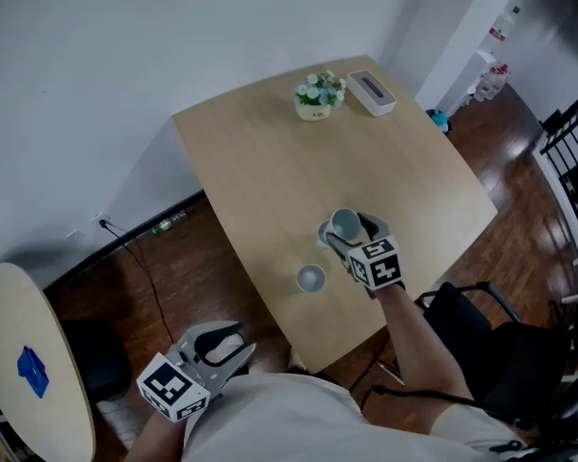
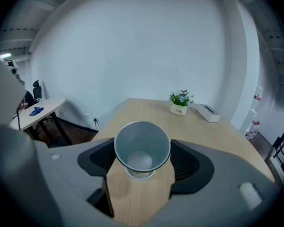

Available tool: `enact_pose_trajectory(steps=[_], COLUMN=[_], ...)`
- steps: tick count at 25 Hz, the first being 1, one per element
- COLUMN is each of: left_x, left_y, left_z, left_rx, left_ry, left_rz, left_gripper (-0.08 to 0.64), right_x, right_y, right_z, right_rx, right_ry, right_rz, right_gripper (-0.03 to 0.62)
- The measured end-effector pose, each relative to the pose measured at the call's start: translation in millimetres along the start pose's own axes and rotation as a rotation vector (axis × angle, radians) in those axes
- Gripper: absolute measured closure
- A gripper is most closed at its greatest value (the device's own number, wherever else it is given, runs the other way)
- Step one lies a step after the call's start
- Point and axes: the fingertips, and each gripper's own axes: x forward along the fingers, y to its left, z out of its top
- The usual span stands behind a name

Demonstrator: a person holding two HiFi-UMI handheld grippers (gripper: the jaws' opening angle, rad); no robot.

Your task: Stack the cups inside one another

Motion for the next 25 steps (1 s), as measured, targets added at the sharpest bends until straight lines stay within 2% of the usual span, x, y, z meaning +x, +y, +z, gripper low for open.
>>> enact_pose_trajectory(steps=[8, 11, 20, 25], left_x=[-15.6, -14.7, -0.8, 3.9], left_y=[11.7, 14.2, 12.5, 15.2], left_z=[-6.5, -8.3, 2.4, 8.0], left_rx=[-0.025, -0.028, 0.004, 0.044], left_ry=[0.008, 0.011, 0.017, -0.001], left_rz=[0.042, 0.035, -0.012, -0.020], left_gripper=[0.408, 0.408, 0.407, 0.407], right_x=[36.5, 40.8, 5.4, -6.9], right_y=[6.3, 7.6, 21.6, 61.9], right_z=[-20.3, -26.3, -32.9, -47.6], right_rx=[-0.005, 0.009, 0.043, 0.038], right_ry=[0.062, 0.081, 0.063, 0.075], right_rz=[0.002, 0.010, 0.014, 0.070], right_gripper=[0.225, 0.193, 0.190, 0.189])
